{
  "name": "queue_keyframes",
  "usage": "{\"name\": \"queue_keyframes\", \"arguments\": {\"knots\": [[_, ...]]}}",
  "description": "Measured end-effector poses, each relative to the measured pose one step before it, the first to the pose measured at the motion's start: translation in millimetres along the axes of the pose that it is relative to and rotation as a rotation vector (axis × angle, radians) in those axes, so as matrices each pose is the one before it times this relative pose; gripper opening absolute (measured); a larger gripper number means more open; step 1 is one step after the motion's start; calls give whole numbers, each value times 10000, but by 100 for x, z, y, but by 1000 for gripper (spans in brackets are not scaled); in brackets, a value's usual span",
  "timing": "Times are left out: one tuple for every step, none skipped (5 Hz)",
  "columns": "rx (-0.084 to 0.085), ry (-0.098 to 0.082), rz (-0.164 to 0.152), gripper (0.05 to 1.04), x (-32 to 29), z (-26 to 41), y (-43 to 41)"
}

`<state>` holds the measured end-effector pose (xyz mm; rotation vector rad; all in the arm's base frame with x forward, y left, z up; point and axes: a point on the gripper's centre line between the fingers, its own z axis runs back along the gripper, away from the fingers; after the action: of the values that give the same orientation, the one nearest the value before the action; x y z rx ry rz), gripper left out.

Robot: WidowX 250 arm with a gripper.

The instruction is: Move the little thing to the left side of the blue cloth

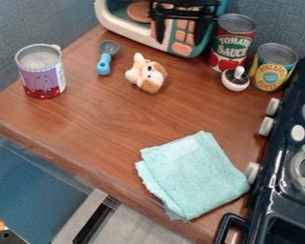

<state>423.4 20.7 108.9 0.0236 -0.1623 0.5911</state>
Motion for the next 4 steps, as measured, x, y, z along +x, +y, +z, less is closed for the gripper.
{"name": "queue_keyframes", "arguments": {"knots": [[-378,278,-1089,1000,-406,-388,-2829],[-341,329,-724,1000,-673,-789,-1495],[-452,96,-483,1000,-121,-146,-732],[-101,400,-405,1000,72,-1533,-484]]}}
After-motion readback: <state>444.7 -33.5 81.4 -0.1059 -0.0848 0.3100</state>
